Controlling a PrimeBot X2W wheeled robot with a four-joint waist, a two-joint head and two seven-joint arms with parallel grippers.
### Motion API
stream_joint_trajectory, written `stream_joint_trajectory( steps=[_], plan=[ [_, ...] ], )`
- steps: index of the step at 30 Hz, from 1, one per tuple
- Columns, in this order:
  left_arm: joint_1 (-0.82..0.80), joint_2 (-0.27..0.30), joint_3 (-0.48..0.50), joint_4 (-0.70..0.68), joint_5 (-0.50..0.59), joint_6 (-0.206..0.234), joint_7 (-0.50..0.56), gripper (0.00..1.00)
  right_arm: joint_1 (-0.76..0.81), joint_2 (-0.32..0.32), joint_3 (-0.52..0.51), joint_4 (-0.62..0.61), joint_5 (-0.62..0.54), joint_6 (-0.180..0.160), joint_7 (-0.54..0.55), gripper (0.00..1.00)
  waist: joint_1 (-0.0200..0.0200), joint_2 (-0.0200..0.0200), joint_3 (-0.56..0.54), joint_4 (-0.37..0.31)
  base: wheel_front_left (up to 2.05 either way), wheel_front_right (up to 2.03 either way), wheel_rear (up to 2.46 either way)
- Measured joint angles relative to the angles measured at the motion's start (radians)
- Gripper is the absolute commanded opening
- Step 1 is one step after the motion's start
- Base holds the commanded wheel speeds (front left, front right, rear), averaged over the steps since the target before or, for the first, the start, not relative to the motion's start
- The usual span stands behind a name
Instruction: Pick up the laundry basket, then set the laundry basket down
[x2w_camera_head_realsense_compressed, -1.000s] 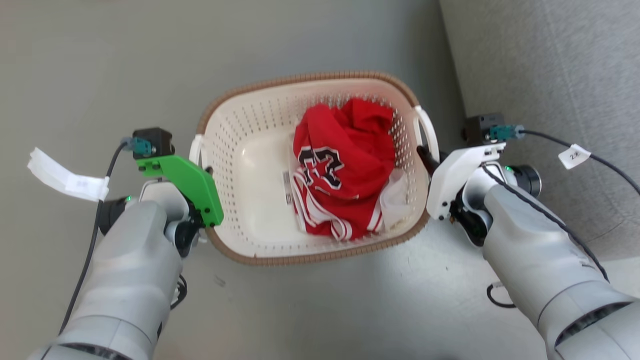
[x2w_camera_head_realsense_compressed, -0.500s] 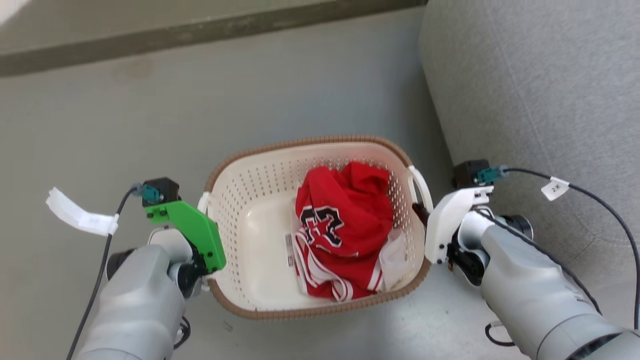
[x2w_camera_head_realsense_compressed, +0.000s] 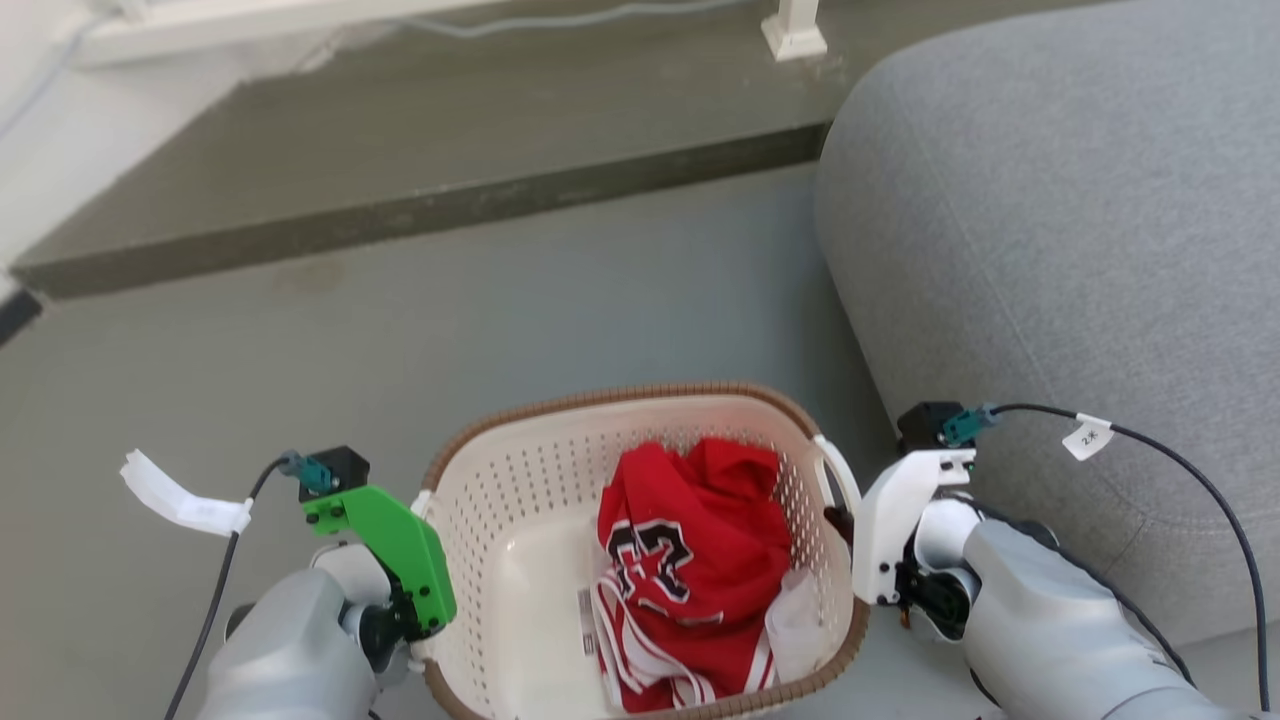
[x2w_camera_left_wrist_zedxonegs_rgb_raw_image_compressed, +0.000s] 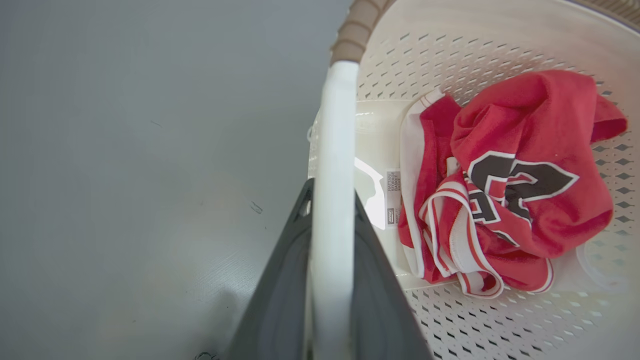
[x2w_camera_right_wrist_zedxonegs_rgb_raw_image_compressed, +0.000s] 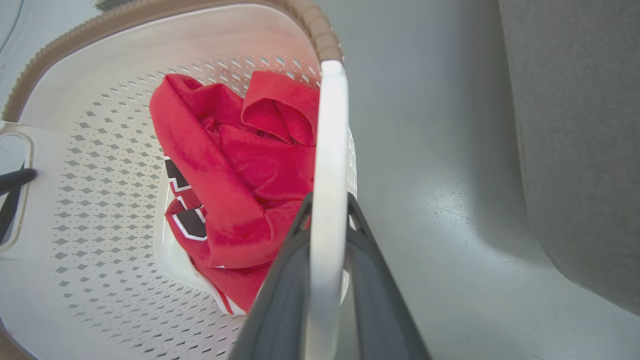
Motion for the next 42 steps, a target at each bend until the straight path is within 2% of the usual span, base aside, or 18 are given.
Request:
stream_joint_trajectory(
  steps=[15,42],
  plan=[
    [0.044,0.001,-0.002,0.014,-0.036,0.0,0.071,0.0,0.028,-0.001,0.029,-0.005,0.057,0.0,0.105,0.0,0.0,0.0,-0.135,-0.011,0.0,0.0,0.0],
    [0.058,0.002,-0.007,0.02,-0.053,0.0,0.1,0.0,0.046,-0.004,0.051,-0.01,0.102,0.0,0.135,0.0,0.0,0.0,-0.161,-0.028,0.0,0.0,0.0]
  ],
)
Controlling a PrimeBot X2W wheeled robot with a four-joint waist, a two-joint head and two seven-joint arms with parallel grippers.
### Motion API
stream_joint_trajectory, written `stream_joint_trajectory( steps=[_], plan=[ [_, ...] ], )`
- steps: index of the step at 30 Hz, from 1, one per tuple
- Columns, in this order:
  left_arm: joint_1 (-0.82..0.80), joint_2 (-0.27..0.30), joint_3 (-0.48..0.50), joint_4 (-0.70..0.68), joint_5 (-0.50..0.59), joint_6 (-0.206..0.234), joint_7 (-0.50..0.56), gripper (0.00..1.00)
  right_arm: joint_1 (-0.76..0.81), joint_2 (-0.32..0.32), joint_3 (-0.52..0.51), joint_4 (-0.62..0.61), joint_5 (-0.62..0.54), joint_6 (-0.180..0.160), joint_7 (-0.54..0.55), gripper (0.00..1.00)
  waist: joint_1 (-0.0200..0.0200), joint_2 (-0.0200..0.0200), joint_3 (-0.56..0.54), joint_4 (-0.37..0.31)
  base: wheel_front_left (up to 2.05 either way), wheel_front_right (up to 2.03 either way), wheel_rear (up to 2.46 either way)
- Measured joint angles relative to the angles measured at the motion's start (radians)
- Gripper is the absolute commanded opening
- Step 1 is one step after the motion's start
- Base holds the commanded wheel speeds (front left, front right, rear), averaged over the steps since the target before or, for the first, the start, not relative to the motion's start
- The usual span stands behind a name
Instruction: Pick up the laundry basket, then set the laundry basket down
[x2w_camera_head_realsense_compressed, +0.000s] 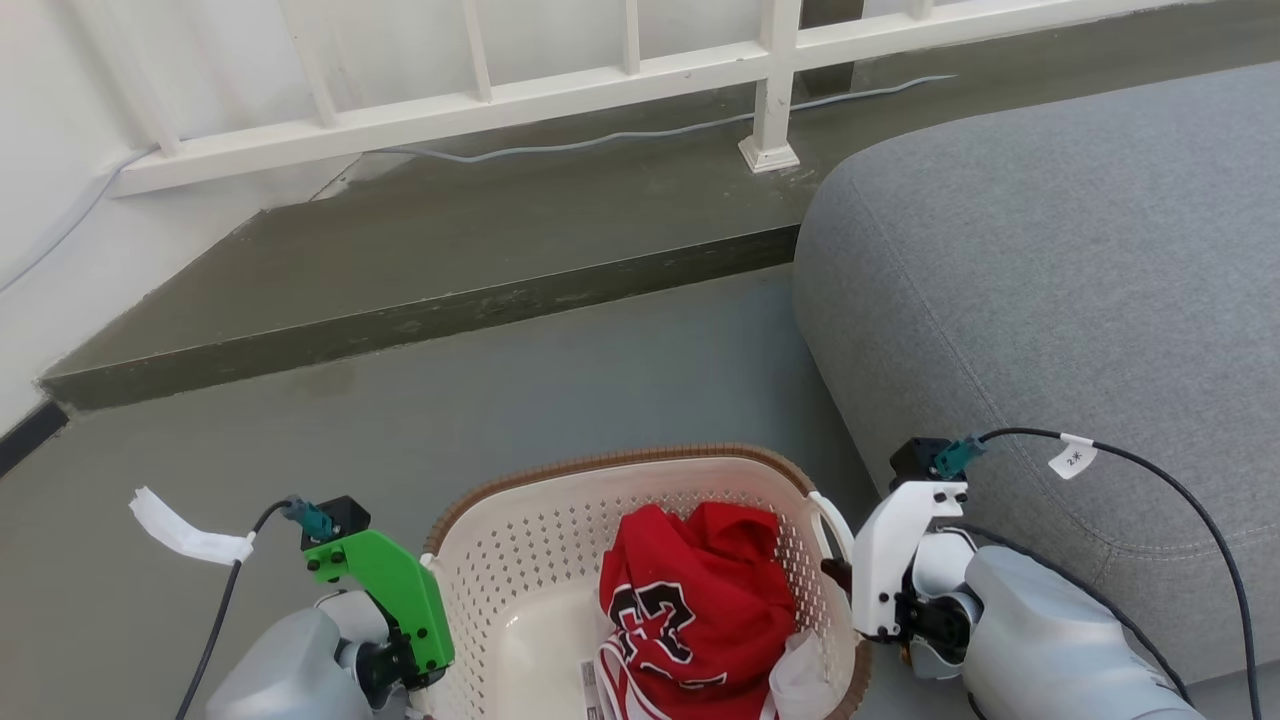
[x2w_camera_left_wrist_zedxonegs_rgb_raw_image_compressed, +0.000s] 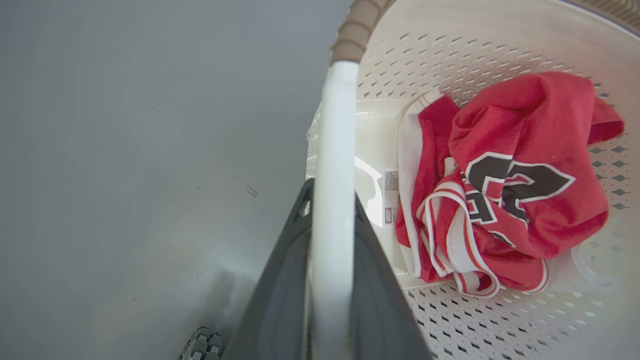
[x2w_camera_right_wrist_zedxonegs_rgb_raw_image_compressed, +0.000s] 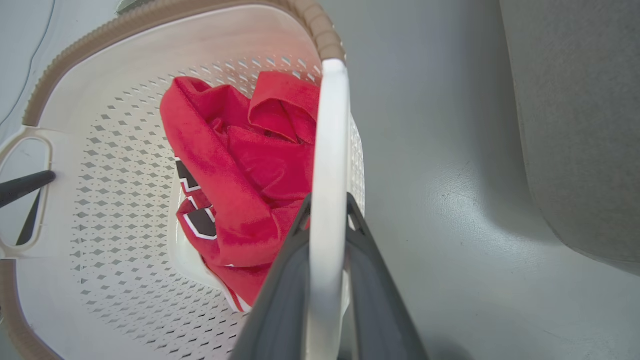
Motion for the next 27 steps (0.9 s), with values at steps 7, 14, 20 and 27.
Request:
stream_joint_trajectory(
  steps=[7,14,20,27],
  plan=[
    [0.0,0.0,-0.001,0.001,0.0,0.0,0.001,0.0,0.0,-0.001,0.005,-0.001,0.01,0.0,0.004,0.0,0.0,0.0,0.0,0.0,0.0,0.0,0.0],
    [0.001,0.001,-0.004,0.002,-0.005,0.0,0.006,0.0,0.0,-0.001,0.007,-0.001,0.02,0.0,0.007,0.0,0.0,0.0,0.0,0.001,0.0,0.0,0.0],
    [0.003,0.001,-0.005,0.003,-0.007,0.0,0.008,0.0,0.0,-0.001,0.01,-0.001,0.028,0.0,0.012,0.0,0.0001,0.0,0.0,0.002,0.0,0.0,0.0],
    [0.005,0.002,-0.005,0.003,-0.011,0.0,0.008,0.0,0.0,-0.002,0.007,-0.001,0.058,0.0,0.012,0.0,0.0,0.0,0.002,0.0,0.0,0.0,0.0]
  ],
)
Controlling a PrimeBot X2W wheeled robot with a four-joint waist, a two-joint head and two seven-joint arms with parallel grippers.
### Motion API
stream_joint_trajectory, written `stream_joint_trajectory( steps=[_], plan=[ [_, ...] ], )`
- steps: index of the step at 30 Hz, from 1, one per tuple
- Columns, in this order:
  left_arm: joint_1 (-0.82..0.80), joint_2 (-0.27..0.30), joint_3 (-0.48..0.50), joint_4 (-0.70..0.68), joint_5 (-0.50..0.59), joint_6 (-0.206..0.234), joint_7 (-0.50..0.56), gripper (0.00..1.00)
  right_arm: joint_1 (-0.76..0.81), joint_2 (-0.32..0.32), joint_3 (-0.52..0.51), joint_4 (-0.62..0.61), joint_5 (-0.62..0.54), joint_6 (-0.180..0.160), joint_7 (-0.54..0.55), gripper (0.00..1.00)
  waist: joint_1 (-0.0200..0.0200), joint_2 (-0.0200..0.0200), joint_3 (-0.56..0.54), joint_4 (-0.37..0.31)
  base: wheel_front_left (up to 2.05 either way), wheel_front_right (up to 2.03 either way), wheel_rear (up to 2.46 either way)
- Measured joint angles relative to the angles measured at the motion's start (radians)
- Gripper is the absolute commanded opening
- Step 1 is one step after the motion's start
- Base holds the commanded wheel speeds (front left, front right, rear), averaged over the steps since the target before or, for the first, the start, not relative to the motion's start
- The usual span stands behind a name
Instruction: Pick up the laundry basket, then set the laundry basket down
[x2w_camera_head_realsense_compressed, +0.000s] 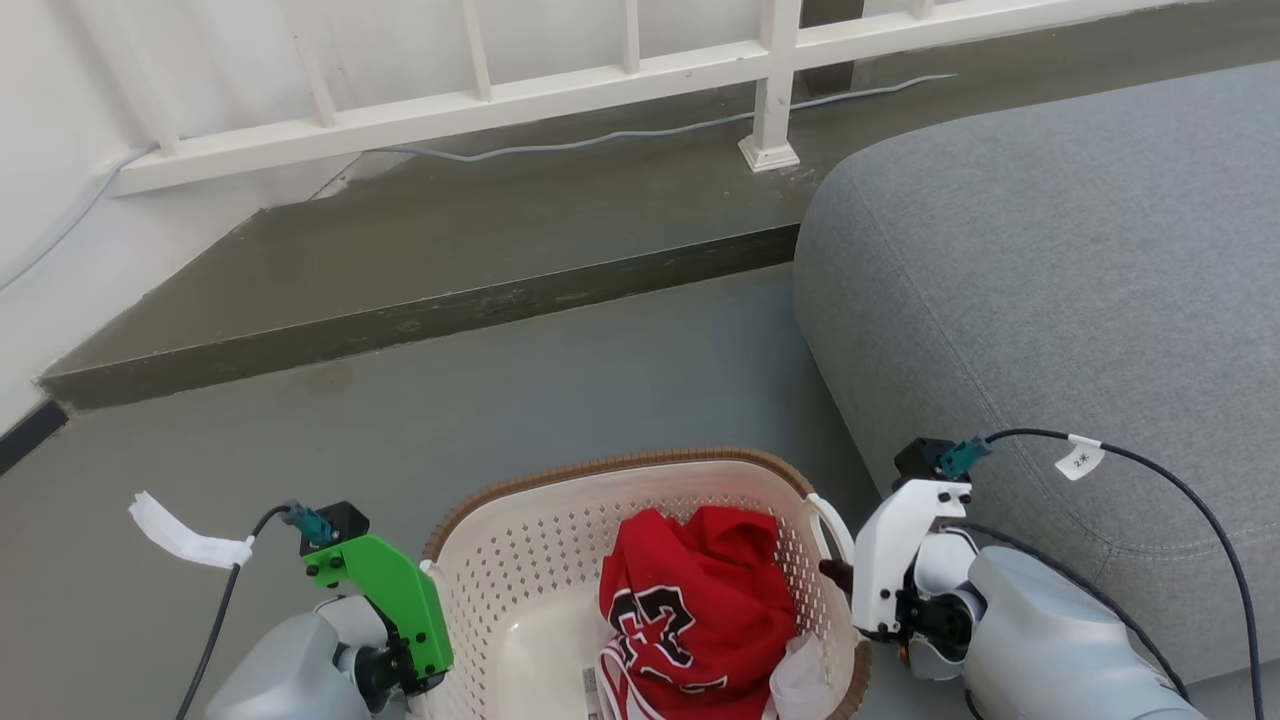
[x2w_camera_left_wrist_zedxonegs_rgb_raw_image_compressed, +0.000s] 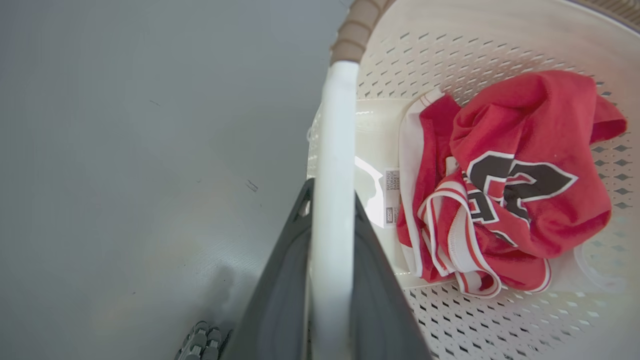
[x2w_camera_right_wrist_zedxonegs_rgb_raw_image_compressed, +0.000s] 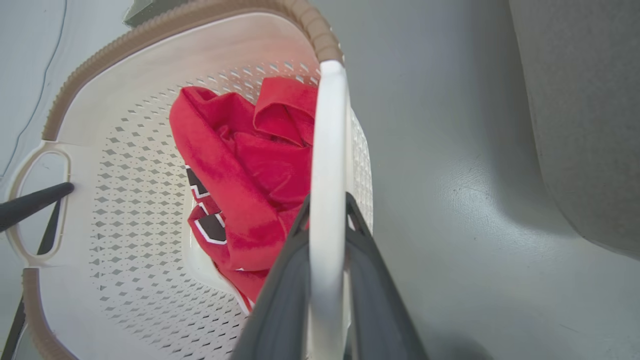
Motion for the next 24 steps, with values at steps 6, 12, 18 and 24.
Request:
stream_joint_trajectory(
  steps=[6,12,18,24],
  plan=[
    [0.0,0.0,-0.001,0.0,0.0,0.0,0.0,0.0,0.0,-0.001,0.003,-0.001,0.003,0.0,0.004,0.0,0.0,0.0,0.005,-0.001,0.0,0.0,0.0],
    [0.0,0.001,-0.006,-0.001,0.0,0.0,-0.005,0.0,-0.002,-0.001,0.007,-0.005,0.003,0.0,0.002,0.0,0.0,0.0,0.021,-0.002,0.0,0.0,0.0],
    [-0.002,0.002,-0.015,-0.009,0.0,0.0,-0.019,0.0,-0.003,-0.004,0.012,-0.007,0.003,0.0,-0.014,0.0,0.0,0.0,0.052,-0.003,0.0,0.0,0.0],
    [-0.024,0.002,-0.024,-0.029,0.003,0.003,-0.041,0.0,-0.023,-0.015,0.013,-0.015,0.003,0.0,-0.034,0.0,0.0,0.0,0.098,-0.002,0.0,0.0,0.0]
  ],
)
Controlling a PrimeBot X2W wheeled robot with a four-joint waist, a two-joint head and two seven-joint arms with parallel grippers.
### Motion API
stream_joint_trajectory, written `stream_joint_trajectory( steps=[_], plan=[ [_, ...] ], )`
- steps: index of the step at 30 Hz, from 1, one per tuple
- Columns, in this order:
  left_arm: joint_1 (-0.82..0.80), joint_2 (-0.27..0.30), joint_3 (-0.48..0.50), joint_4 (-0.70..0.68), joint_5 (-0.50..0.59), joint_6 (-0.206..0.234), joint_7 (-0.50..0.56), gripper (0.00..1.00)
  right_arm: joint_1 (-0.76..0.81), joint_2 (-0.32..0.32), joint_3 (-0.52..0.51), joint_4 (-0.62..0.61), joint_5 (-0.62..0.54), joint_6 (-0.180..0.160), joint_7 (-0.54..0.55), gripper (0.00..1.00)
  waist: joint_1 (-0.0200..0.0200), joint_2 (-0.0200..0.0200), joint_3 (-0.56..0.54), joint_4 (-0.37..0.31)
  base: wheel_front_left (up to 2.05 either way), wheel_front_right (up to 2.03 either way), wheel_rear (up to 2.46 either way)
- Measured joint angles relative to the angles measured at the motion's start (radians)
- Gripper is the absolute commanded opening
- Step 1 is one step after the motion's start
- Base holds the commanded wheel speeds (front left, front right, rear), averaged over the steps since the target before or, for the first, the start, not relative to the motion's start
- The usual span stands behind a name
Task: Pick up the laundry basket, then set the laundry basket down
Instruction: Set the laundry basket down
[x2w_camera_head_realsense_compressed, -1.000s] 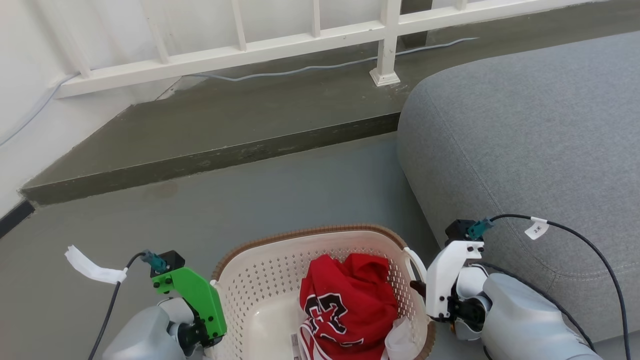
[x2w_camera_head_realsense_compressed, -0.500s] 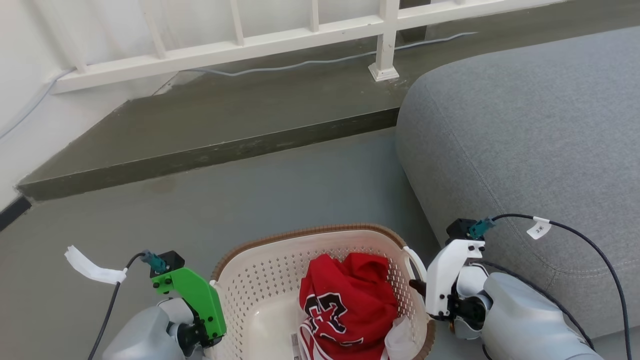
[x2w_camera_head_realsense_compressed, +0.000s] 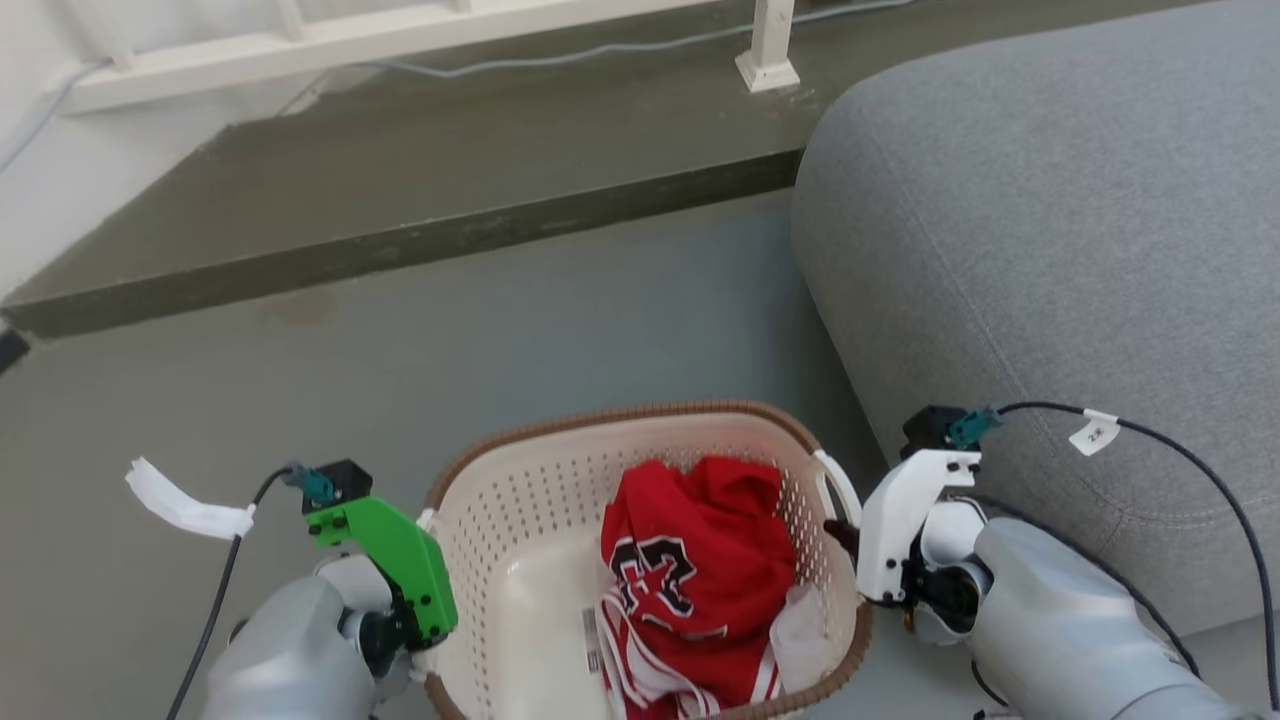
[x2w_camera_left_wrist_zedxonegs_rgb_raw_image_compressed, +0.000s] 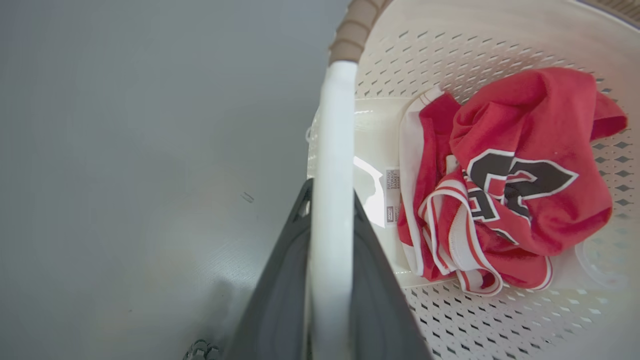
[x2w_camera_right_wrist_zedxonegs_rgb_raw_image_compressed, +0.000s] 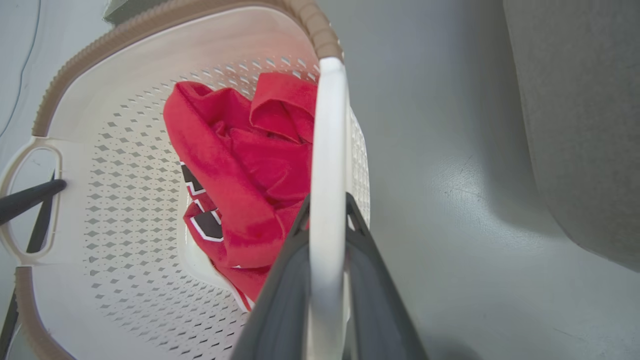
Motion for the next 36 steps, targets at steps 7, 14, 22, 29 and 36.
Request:
stream_joint_trajectory(
  steps=[7,14,22,29,36],
  plan=[
    [-0.055,0.0,-0.011,-0.03,0.019,0.014,-0.058,0.0,-0.045,-0.016,-0.003,-0.013,0.0,0.0,-0.035,0.0,0.0,0.0,0.077,0.005,0.0,0.0,0.0],
    [-0.097,0.001,-0.023,-0.054,0.029,0.026,-0.114,0.0,-0.102,-0.03,-0.002,-0.027,-0.013,0.0,-0.101,0.0,0.0,0.0,0.162,0.013,0.0,0.0,0.0],
    [-0.146,-0.001,-0.033,-0.079,0.049,0.049,-0.186,0.0,-0.144,-0.046,0.007,-0.044,-0.038,0.0,-0.176,0.0,0.0,0.0,0.263,0.024,0.0,0.0,0.0],
    [-0.17,-0.001,-0.039,-0.096,0.063,0.072,-0.246,0.0,-0.186,-0.055,0.016,-0.053,-0.056,0.0,-0.242,0.0,0.0001,0.0,0.366,0.034,0.0,0.0,0.0],
    [-0.226,-0.004,-0.042,-0.104,0.08,0.096,-0.304,0.0,-0.236,-0.067,0.02,-0.062,-0.071,0.0,-0.289,0.0,0.0001,0.0,0.455,0.043,0.0,0.0,0.0]
  ],
)
